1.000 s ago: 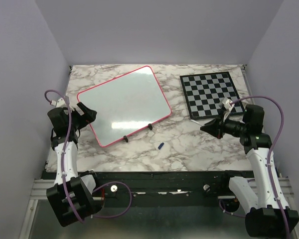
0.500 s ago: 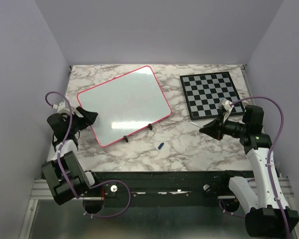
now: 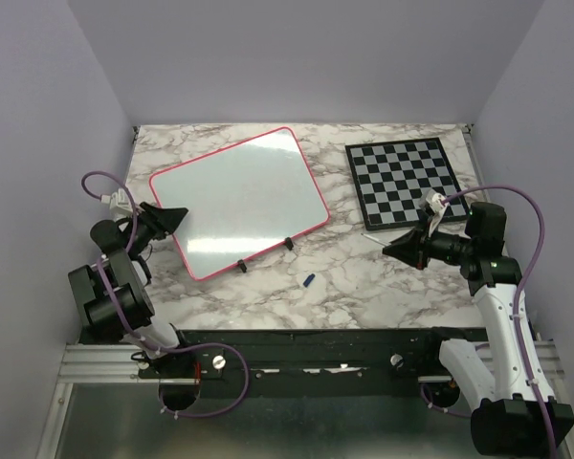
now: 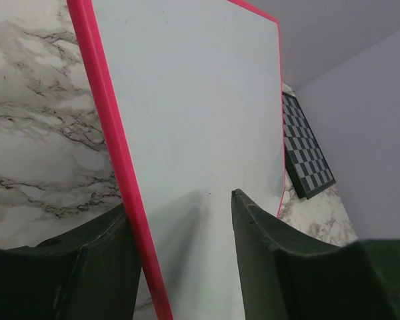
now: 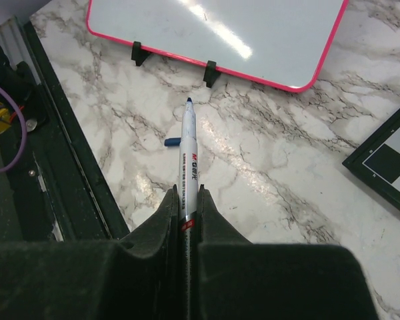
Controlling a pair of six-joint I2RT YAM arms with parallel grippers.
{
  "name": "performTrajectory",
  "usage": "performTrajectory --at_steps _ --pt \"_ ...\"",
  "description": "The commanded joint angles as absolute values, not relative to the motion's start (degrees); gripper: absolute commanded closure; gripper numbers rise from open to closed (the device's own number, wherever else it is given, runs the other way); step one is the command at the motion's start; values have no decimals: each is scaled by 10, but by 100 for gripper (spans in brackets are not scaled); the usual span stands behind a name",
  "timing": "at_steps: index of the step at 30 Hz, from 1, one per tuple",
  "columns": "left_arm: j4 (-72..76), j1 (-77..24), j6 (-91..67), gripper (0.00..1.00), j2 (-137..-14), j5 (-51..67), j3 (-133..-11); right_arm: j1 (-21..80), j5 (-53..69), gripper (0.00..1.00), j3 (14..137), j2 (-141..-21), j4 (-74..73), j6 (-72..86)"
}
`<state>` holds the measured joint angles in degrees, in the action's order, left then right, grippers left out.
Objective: Write a sentence on the whiteboard
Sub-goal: Pick up the whiteboard from the whiteboard stand.
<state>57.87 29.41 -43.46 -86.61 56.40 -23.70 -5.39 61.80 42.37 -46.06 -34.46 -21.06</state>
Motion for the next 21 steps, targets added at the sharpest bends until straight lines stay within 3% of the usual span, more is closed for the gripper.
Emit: performTrajectory --at_steps 1,7,11,21 --pt "739 296 -507 43 -907 618 -253 -58 632 99 435 -457 -354 -219" --pt "927 300 -626 64 -1004 642 -285 -58 634 100 434 -458 -354 -220" --pt "966 299 -663 100 -1030 650 -303 -58 634 100 434 -463 -354 -221" --pt "966 277 -666 100 -948 616 -321 -58 633 99 433 -468 -354 -224"
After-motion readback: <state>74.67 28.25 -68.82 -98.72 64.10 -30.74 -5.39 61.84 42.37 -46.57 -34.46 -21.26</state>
